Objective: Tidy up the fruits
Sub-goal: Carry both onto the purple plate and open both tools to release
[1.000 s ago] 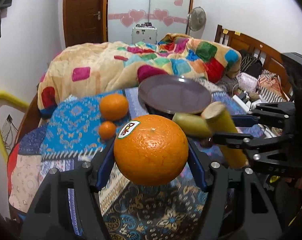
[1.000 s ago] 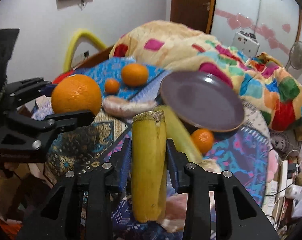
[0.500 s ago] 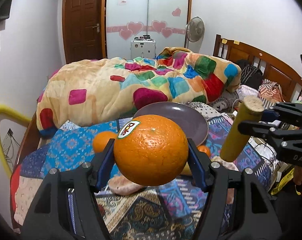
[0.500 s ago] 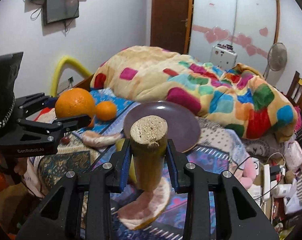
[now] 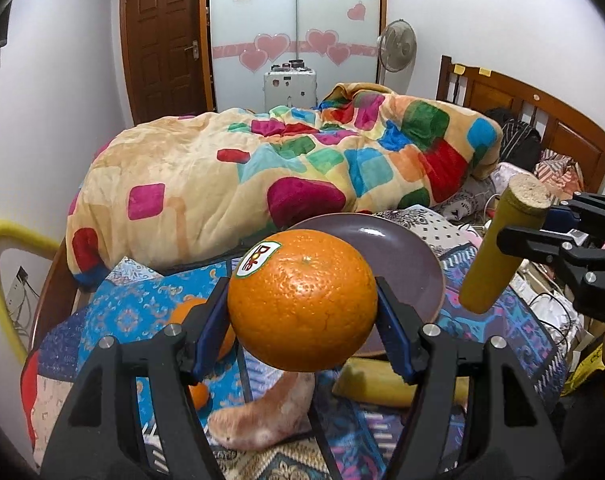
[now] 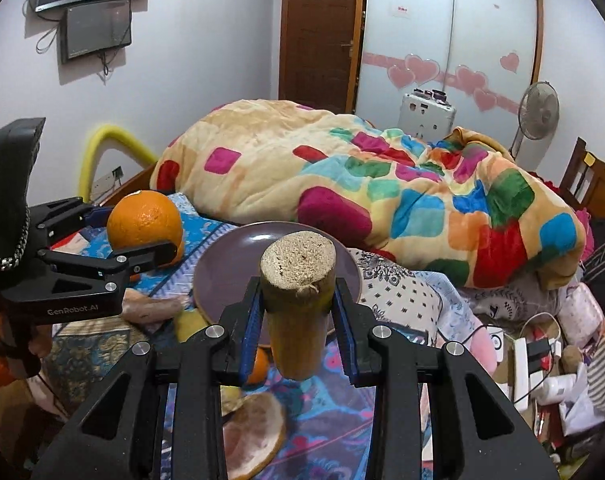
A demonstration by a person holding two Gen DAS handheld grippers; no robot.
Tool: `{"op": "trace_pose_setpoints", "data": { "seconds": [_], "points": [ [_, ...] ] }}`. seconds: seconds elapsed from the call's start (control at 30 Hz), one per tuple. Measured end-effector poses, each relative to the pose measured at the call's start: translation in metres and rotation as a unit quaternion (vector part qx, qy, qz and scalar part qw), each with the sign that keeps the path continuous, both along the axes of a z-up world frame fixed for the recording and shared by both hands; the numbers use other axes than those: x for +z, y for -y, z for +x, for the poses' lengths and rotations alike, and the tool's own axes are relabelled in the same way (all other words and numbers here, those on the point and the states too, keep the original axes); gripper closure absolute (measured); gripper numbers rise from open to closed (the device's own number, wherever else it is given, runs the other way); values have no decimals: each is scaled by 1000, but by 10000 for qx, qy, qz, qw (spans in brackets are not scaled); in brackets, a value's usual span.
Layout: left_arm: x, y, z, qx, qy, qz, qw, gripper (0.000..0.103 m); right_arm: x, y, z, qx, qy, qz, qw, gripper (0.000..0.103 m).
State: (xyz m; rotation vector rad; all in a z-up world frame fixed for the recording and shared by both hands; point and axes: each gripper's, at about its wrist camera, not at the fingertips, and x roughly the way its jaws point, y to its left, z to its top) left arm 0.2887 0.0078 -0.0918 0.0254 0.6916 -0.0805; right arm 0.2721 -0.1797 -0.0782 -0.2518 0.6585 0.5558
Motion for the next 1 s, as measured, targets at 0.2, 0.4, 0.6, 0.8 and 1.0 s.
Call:
{"op": "trace_pose_setpoints", "data": {
  "seconds": [0.2, 0.4, 0.6, 0.8, 1.0],
  "points": [
    [-17, 2, 32, -47, -336, -7, 9994, 35, -16, -4, 27, -11, -239, -39, 9997, 73],
    [-35, 6, 60, -62, -681, 45, 9976, 35, -26, -14, 52, -35, -404, -75, 9991, 72],
    [-49, 3, 77, -22, -983, 50, 9951, 35, -37, -26, 72, -84, -526, -34, 9986, 72],
    [-60, 4, 89, 35, -1199, 134, 9927, 35, -43, -40, 92, -138, -649, -75, 9978, 72],
    [-67, 2, 100, 87, -1349, 105, 9908, 35, -68, -48, 111, -138, -1089, -189, 9938, 73]
  ]
}}
